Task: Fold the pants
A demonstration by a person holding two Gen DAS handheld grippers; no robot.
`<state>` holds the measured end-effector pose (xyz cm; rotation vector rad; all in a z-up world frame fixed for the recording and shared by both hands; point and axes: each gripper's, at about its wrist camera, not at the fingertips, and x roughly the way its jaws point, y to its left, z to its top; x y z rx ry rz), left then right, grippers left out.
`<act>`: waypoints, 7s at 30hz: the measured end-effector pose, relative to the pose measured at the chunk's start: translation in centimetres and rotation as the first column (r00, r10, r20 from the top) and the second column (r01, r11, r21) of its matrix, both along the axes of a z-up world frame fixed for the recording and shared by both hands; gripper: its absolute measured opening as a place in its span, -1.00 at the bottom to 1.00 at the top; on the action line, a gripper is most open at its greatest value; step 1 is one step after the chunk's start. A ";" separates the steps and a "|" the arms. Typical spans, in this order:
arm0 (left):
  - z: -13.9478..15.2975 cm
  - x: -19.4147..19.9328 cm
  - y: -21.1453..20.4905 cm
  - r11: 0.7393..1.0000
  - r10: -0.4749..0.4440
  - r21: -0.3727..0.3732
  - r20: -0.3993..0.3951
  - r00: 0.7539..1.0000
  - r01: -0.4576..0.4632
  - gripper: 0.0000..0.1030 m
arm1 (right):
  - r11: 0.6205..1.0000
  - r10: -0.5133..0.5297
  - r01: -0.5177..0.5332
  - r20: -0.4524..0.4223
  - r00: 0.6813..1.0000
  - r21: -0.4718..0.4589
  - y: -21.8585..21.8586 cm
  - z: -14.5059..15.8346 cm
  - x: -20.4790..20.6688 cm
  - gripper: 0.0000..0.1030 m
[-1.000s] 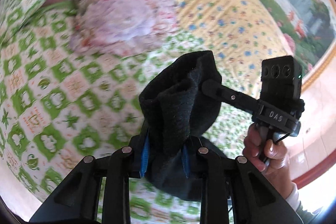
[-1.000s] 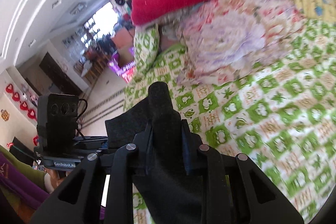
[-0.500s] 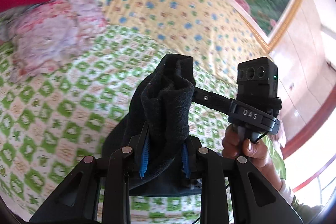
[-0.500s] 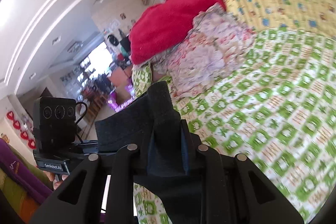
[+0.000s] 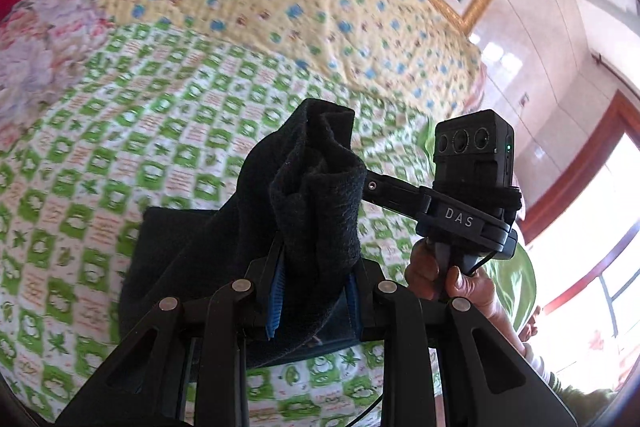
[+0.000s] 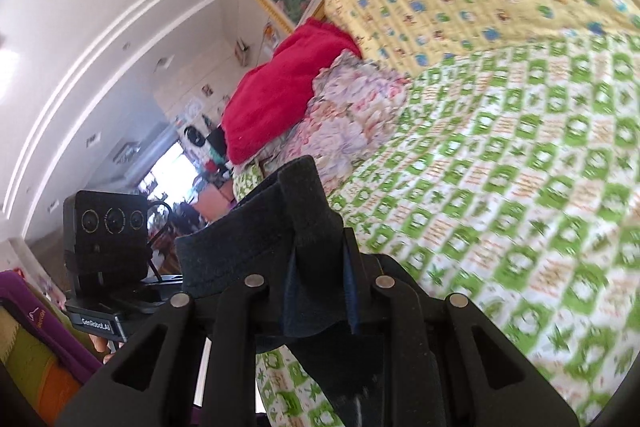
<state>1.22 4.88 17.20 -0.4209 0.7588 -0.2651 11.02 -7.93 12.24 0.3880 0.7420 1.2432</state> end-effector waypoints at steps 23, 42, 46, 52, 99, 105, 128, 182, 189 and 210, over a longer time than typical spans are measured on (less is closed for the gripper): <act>-5.1 3.0 -7.7 0.983 -0.146 0.097 -0.110 0.983 0.157 -0.50 | 0.985 -0.174 0.175 -0.144 0.974 -0.008 -8.7 -6.9 -0.8 -0.58; -7.7 2.8 -10.1 0.958 -0.269 0.063 -0.135 0.954 0.279 0.08 | 0.883 -0.467 0.452 -0.132 0.875 -0.125 -14.7 -6.1 -4.7 0.22; -7.7 2.4 -10.1 0.955 -0.281 0.063 -0.134 0.950 0.291 0.15 | 0.865 -0.494 0.477 -0.099 0.864 -0.152 -14.5 -5.2 -5.8 0.31; -6.5 1.4 -8.6 0.962 -0.262 0.053 -0.105 0.959 0.268 0.30 | 0.839 -0.526 0.506 -0.061 0.848 -0.197 -13.4 -4.3 -7.6 0.51; -8.4 -0.9 6.3 0.989 0.144 -0.005 -0.175 0.974 -0.147 0.53 | 0.681 -0.667 0.589 -0.037 0.744 -0.434 -7.3 -5.3 -10.0 0.89; -8.9 -0.4 6.3 0.989 0.140 -0.013 -0.193 0.971 -0.145 0.53 | 0.684 -0.667 0.578 -0.060 0.743 -0.445 -7.3 -6.1 -9.8 0.89; -12.9 2.9 5.6 0.993 0.119 0.017 -0.268 0.956 -0.119 0.56 | 0.755 -0.595 0.496 -0.130 0.793 -0.429 -8.9 -9.8 -10.3 0.41; -5.1 -1.4 16.0 0.937 0.347 0.067 -0.061 0.936 -0.343 -0.19 | 0.890 -0.341 0.321 -0.005 0.940 -0.325 5.1 -3.1 -4.8 -0.08; -5.5 0.2 18.2 0.919 0.389 0.096 -0.061 0.919 -0.382 -0.20 | 0.893 -0.310 0.298 0.019 0.951 -0.337 8.2 -3.4 -2.4 -0.08; -9.3 4.4 21.3 0.894 0.442 0.133 -0.113 0.890 -0.427 -0.13 | 0.888 -0.278 0.264 0.017 0.960 -0.377 12.4 -7.3 3.8 0.02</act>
